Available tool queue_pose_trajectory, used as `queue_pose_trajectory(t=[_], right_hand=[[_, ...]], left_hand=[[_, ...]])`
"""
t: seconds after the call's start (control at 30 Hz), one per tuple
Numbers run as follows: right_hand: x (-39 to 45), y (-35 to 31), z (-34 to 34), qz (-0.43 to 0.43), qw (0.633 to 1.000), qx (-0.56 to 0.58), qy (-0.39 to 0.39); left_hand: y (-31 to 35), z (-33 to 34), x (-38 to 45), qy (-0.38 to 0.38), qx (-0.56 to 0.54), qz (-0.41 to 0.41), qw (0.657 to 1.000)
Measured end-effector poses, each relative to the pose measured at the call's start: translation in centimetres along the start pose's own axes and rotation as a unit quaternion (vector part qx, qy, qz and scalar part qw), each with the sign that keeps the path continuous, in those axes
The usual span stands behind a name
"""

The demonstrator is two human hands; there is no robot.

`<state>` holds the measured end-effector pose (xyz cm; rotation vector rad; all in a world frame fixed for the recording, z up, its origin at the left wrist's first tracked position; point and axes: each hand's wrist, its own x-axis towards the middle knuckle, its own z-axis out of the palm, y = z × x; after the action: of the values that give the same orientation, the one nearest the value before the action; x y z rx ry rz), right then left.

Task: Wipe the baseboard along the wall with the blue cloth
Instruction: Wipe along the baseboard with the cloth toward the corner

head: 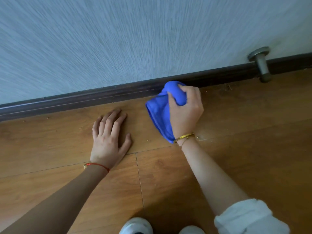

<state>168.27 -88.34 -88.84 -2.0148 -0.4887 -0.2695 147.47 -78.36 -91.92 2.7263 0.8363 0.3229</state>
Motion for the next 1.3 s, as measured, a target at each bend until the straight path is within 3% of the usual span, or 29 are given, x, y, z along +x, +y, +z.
queue_pose_trajectory(t=[0.07,0.13,0.3,0.37,0.5,0.57,0.73,0.8,0.97,1.17,1.3], right_hand=[[1.8,1.6,-1.5,0.047,0.996,-0.009,0.074],[2.1,1.7,-1.6,0.057,0.994,-0.016,0.088],[-0.9,-0.9,1.1,-0.008,0.999,0.014,-0.03],[-0.4,-0.6,0.7,-0.014,0.999,0.022,-0.04],[1.6,1.2,-1.1,0.073,0.994,0.014,0.079],[1.7,1.2,-1.0,0.077,0.992,0.012,0.097],[-0.3,-0.6,0.9,-0.005,0.999,0.027,-0.018],[0.1,-0.2,0.4,-0.011,0.999,0.024,-0.03],[1.8,1.9,-1.2,0.072,0.995,-0.008,0.07],[-2.0,-1.7,2.7,-0.097,0.991,-0.004,-0.093],[-1.8,-1.6,2.7,-0.108,0.989,-0.004,-0.098]], left_hand=[[0.0,0.0,0.0,-0.007,0.002,-0.003,1.0],[0.1,-0.1,0.0,-0.009,0.002,-0.006,1.0],[0.1,0.0,0.1,-0.004,0.003,-0.002,1.0],[0.0,0.0,0.0,-0.005,0.001,-0.002,1.0],[0.1,-0.2,0.1,-0.014,0.003,-0.007,1.0],[0.1,-0.1,0.1,-0.015,0.004,-0.005,1.0],[0.0,0.0,0.1,-0.003,0.006,0.002,1.0],[-0.1,0.1,0.0,-0.001,0.005,0.004,1.0],[-0.1,0.1,0.0,-0.012,0.006,0.0,1.0],[-0.2,0.4,0.0,0.001,0.009,0.002,1.0],[-0.4,0.5,0.0,0.007,0.009,0.007,1.0]])
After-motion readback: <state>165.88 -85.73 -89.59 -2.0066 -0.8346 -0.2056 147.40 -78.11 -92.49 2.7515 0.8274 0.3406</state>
